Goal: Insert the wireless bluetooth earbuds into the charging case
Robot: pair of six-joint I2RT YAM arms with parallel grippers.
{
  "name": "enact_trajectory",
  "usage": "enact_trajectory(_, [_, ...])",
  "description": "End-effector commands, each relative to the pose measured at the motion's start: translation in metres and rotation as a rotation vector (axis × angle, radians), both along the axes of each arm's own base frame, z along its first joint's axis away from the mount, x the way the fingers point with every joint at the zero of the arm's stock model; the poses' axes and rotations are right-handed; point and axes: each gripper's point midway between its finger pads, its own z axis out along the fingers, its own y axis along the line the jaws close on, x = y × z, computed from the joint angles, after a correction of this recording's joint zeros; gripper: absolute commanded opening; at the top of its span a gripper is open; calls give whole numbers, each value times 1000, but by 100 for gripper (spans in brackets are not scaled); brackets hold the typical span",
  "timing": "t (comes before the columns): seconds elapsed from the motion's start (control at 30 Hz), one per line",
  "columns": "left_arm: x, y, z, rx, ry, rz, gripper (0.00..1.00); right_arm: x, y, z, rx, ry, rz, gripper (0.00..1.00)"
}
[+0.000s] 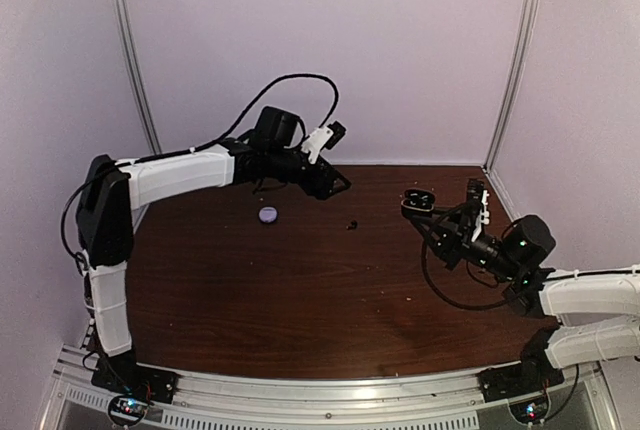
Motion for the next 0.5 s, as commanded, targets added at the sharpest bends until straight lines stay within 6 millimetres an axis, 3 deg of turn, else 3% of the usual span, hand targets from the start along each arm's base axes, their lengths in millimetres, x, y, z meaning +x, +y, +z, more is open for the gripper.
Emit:
enact_trajectory(0.0, [21,-20,-42,84,75,-3,71,6,-14,-4,10,33,-62,0])
enact_trajectory(0.2, [46,-41,-91,137,138,7,65,7,-22,-4,12,40,-85,0])
enact_trajectory(0.47, [58,-54,-158,164,232,22,59,8,-22,-9,4,53,-85,0])
